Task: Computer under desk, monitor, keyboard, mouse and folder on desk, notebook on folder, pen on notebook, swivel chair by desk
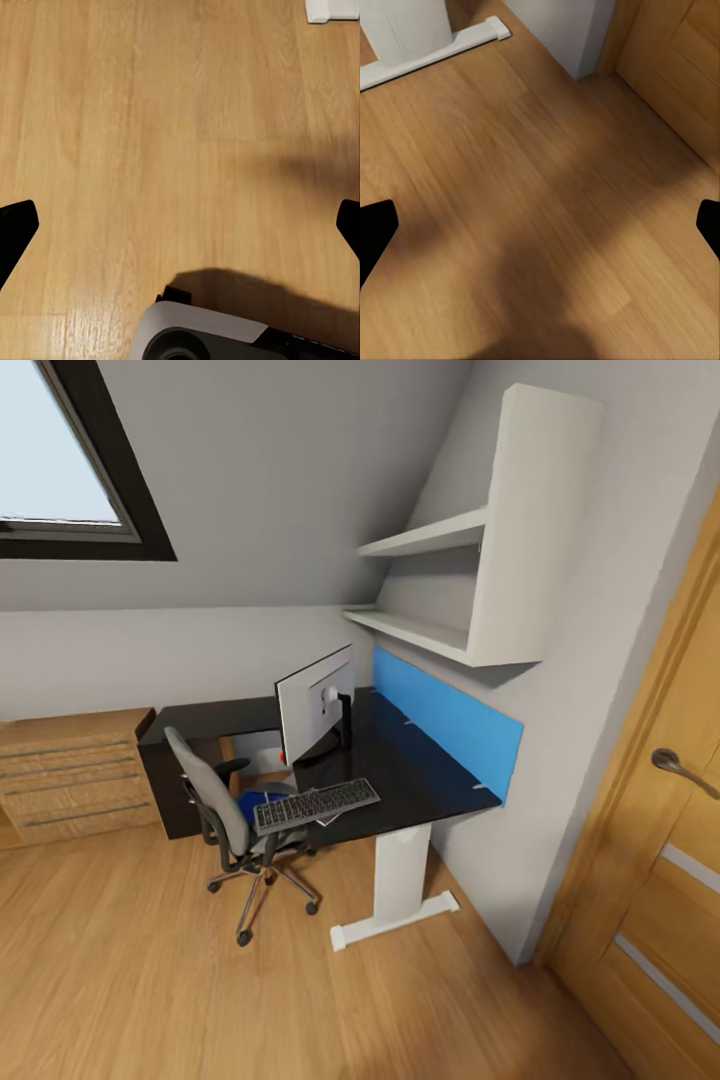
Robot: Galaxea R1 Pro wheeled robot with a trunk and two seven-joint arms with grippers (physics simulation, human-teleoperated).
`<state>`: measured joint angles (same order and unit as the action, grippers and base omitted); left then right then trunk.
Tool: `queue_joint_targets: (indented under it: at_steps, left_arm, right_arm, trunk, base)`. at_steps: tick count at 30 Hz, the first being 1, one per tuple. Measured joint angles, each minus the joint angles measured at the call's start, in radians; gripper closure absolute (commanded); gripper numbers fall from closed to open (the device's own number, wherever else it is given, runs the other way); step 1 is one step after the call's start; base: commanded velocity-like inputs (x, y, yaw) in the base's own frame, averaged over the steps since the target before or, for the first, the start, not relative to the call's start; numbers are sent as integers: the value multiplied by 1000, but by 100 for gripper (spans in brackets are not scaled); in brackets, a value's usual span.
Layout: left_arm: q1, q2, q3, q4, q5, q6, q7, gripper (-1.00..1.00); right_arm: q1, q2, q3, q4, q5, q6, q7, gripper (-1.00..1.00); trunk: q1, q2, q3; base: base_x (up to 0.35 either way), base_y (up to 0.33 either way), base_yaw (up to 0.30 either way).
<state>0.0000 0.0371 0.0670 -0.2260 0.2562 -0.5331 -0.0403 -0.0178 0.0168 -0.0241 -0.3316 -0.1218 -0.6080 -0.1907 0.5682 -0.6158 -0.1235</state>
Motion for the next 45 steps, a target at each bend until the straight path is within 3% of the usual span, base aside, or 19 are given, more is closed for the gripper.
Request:
queue_joint_targets:
  at_steps: [18, 45]
  left_arm:
    - [0, 0, 0, 0, 0, 0, 0, -100]
    - [0, 0, 0, 0, 0, 0, 0, -100]
  right_arm:
    - [0, 4, 1, 2, 1, 0, 0, -100]
    - [0, 6, 3, 17, 12, 0, 0, -100]
  trunk:
    - [0, 0, 18]
    - [0, 0, 30]
  base:
    - [34, 0, 121]
    - [0, 0, 259]
